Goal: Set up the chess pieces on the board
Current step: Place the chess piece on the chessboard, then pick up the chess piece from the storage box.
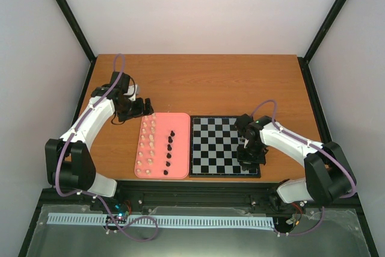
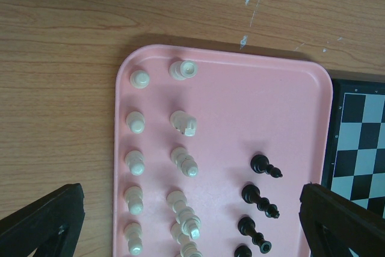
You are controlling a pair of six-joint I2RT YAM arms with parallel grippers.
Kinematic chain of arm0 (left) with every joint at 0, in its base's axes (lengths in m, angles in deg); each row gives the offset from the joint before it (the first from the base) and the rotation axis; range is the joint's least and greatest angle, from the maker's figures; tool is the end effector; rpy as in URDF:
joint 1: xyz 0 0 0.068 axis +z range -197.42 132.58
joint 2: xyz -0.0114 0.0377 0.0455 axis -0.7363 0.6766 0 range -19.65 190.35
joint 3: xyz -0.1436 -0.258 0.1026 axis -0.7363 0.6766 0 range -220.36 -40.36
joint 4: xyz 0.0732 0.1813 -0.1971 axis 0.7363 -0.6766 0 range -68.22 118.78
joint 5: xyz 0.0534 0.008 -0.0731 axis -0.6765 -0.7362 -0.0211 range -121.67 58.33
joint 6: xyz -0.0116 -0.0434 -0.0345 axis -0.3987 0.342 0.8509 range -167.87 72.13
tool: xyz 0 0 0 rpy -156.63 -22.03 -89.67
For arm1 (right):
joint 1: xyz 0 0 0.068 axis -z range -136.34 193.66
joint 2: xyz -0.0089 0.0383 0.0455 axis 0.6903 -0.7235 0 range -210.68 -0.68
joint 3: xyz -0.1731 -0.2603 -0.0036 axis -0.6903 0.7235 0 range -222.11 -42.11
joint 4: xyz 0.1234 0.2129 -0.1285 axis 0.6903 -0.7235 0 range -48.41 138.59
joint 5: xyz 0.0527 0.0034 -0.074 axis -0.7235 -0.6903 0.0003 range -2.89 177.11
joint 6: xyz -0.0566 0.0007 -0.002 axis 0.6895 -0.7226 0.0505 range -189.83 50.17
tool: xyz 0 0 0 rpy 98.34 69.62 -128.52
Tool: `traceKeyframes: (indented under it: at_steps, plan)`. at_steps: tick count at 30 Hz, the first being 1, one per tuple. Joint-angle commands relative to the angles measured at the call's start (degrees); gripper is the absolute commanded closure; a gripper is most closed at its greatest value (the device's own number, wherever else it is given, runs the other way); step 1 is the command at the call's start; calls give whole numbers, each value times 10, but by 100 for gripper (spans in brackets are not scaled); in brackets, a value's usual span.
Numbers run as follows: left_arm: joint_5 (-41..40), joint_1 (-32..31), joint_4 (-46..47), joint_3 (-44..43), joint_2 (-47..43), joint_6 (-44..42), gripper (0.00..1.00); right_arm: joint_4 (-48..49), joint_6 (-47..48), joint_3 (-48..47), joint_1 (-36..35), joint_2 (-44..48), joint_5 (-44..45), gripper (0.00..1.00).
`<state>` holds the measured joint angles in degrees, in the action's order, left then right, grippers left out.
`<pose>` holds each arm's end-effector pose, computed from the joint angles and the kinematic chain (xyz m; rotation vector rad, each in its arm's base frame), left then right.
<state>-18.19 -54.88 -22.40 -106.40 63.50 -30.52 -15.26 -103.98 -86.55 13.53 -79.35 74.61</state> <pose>0.2898 -0.0474 0.2920 -0.1774 2.7849 -0.4367 0.1642 0.1051 0.2031 -0.1242 -2.8999 -0.1600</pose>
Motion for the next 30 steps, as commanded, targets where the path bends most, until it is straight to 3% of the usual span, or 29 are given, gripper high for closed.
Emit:
traceKeyframes:
  at_steps: [1, 11, 15, 19, 23, 30]
  plan:
    - [-2, -1, 5, -9, 3, 2, 0, -7, -7, 4, 4, 10, 3, 83]
    - [-1, -2, 4, -12, 8, 2, 0, -14, -2, -3, 4, 15, -1, 78]
    - [-1, -2, 3, -13, 9, 1, 0, -45, 0, -33, 4, 39, 5, 66]
    - [1, -2, 3, -13, 9, 2, 0, -97, -6, -100, 3, 64, 9, 54]
    - [0, -2, 1, -17, 10, 1, 0, -141, -10, -177, 3, 70, 18, 49]
    - [-1, -2, -3, -21, 8, 1, 0, -107, 33, -341, 0, -35, 37, 45]
